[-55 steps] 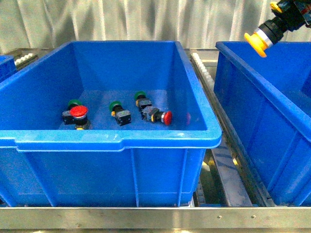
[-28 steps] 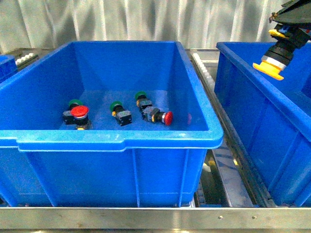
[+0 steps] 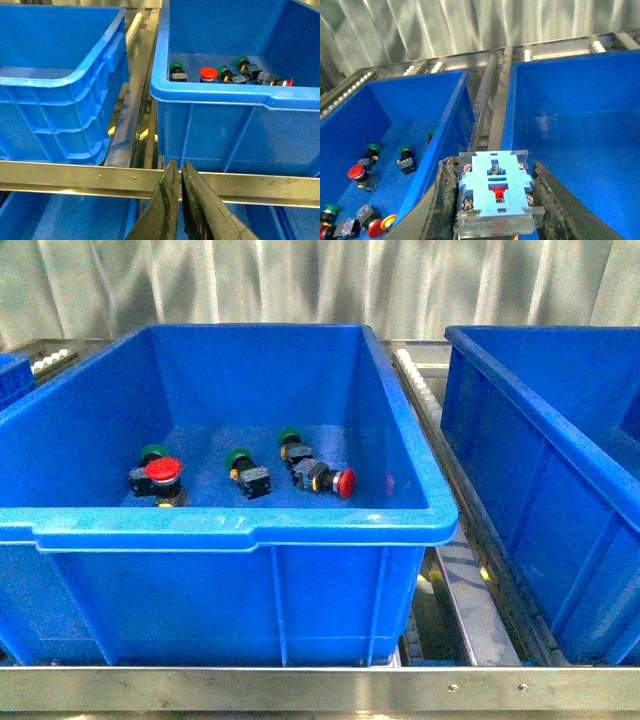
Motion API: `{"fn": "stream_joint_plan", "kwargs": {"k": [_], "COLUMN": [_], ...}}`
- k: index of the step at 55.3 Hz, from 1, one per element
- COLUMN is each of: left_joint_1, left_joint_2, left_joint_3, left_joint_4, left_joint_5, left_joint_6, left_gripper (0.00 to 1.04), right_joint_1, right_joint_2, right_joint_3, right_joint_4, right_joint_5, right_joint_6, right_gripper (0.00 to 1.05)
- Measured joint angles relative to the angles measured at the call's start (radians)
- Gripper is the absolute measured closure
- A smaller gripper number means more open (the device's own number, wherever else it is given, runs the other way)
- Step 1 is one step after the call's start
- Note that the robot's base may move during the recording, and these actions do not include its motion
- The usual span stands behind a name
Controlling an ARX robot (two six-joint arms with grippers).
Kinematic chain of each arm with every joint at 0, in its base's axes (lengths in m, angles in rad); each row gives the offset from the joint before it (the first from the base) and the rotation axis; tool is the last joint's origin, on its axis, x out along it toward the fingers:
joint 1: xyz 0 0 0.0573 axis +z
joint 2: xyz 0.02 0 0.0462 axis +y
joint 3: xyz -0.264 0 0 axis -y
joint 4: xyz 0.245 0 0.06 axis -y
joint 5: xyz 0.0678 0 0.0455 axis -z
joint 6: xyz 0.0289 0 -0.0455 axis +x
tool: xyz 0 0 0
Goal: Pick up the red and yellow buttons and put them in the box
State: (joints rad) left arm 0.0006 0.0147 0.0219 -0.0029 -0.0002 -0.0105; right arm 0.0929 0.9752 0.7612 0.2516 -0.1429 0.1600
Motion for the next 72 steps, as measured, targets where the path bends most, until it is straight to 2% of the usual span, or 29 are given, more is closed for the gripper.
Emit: {"fn": "stream_joint_plan", "kwargs": {"k": [9,41,72], "left_joint_1": [0.000,0.000,0.000], "left_joint_2": [0.000,0.000,0.000], "left_joint_3": [0.000,0.000,0.000], "left_joint_4": [0.000,0.000,0.000], "left_joint_5": [0.000,0.000,0.000], "left_joint_6": [-0.001,0.000,0.002], "left_gripper": [1.01,0.07,0.08], "right_joint_1": [-0.023,-0.028,-0.033], "right_joint_2": [-0.005,-0.008,-0.038], "right_joint_3": [-0.024,-0.033,-0.054], "right_joint_4": [0.000,0.026,0.043], "right_joint_5": [-0.007,0.000,0.019], "right_joint_6": [0.002,0.019,0.079], "right_gripper": [0.71,0.71,0.71]}}
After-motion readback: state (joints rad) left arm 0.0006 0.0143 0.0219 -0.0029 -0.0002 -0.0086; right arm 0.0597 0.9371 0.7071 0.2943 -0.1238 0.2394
